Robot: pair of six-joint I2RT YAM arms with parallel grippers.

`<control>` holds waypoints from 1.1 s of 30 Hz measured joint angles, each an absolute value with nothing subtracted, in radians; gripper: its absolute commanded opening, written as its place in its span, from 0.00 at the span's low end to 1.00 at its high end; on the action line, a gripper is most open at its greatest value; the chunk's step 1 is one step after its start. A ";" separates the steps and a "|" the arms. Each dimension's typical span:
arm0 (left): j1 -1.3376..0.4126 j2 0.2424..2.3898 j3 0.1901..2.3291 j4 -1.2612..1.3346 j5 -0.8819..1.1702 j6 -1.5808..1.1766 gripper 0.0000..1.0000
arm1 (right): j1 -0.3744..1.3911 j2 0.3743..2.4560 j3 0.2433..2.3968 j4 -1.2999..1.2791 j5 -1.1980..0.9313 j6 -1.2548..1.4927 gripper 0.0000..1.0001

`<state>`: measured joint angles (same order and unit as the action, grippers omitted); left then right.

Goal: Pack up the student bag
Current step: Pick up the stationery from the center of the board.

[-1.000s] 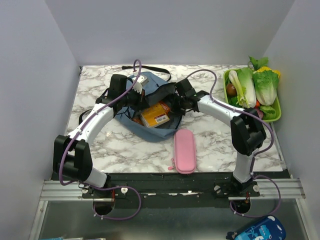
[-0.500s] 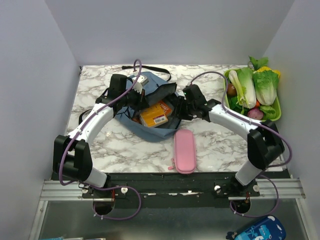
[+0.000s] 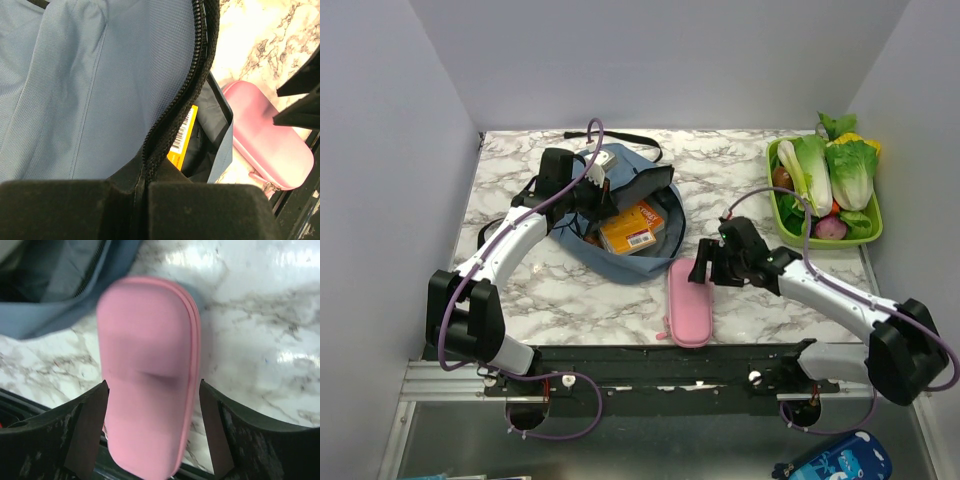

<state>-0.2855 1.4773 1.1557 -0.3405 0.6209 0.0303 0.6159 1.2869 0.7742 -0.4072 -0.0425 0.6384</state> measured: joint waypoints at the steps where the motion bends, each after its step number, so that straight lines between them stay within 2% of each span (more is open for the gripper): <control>1: -0.286 1.477 1.156 -0.340 0.621 0.030 0.00 | 0.616 1.252 0.742 -0.409 -0.047 0.637 0.85; 5: -0.286 1.477 1.156 -0.340 0.621 0.029 0.00 | 0.616 1.159 0.657 -0.405 -0.085 0.635 0.91; 10: -0.286 1.477 1.156 -0.341 0.621 0.029 0.00 | 0.616 1.204 0.593 -0.310 -0.200 0.635 0.99; 17: -0.286 1.477 1.174 -0.355 0.621 0.030 0.00 | 0.611 1.317 0.526 -0.093 -0.361 0.651 1.00; 19: -0.286 1.477 1.175 -0.360 0.621 0.029 0.00 | 0.612 1.342 0.509 -0.022 -0.402 0.664 0.97; 20: -0.286 1.478 1.176 -0.362 0.621 0.029 0.00 | 0.611 1.361 0.503 0.026 -0.427 0.673 0.94; 21: -0.286 1.478 1.177 -0.362 0.621 0.029 0.00 | 0.611 1.373 0.499 0.064 -0.445 0.681 0.83; 23: -0.286 1.478 1.177 -0.362 0.621 0.028 0.00 | 0.608 1.394 0.487 0.126 -0.464 0.692 0.69; 24: -0.286 1.479 1.177 -0.362 0.621 0.028 0.00 | 0.602 1.396 0.474 0.143 -0.464 0.697 0.54; 26: -0.286 1.480 1.178 -0.362 0.621 0.028 0.00 | 0.591 1.388 0.449 0.160 -0.464 0.715 0.40; 27: -0.286 1.480 1.178 -0.362 0.621 0.027 0.00 | 0.587 1.377 0.439 0.162 -0.465 0.730 0.26; 30: -0.286 1.480 1.178 -0.362 0.621 0.025 0.00 | 0.579 1.319 0.431 0.153 -0.452 0.751 0.01; 33: -0.286 1.480 1.178 -0.362 0.621 0.025 0.00 | 0.579 1.268 0.430 0.117 -0.411 0.742 0.01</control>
